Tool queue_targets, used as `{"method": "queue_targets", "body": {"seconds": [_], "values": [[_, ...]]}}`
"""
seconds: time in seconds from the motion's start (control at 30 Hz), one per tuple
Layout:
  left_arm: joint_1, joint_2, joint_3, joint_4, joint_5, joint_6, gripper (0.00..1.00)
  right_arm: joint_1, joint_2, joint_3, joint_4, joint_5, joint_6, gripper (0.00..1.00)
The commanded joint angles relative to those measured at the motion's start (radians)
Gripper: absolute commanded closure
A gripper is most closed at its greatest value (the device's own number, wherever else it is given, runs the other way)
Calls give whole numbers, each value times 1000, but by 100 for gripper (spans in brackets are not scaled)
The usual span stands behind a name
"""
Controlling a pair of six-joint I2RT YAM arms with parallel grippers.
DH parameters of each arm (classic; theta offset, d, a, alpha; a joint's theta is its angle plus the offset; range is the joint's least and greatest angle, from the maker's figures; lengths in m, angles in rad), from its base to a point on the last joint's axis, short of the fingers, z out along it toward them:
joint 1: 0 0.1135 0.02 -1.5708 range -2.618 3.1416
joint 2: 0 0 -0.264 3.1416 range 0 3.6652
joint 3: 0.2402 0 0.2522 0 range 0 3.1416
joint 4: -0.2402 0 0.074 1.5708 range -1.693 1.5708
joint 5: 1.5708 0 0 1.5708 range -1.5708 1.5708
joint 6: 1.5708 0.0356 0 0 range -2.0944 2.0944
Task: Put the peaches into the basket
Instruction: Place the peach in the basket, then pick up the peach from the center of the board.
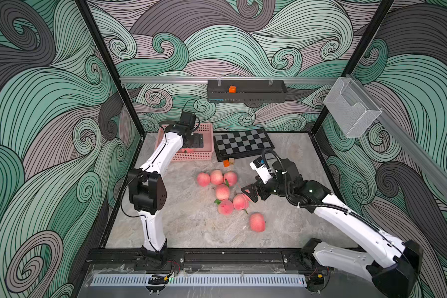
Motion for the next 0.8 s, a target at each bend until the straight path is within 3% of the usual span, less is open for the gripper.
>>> {"method": "queue_targets", "body": {"seconds": [0.0, 0.4, 0.77], "values": [[-47, -89, -104, -26, 31, -28, 7, 40, -43, -34, -106, 67, 59, 1], [-215, -365, -448, 1, 140, -61, 7, 175, -199, -212, -179, 167, 254, 1], [-317, -545, -604, 8, 215, -92, 7, 229, -209, -352, -129, 214, 351, 1]]}}
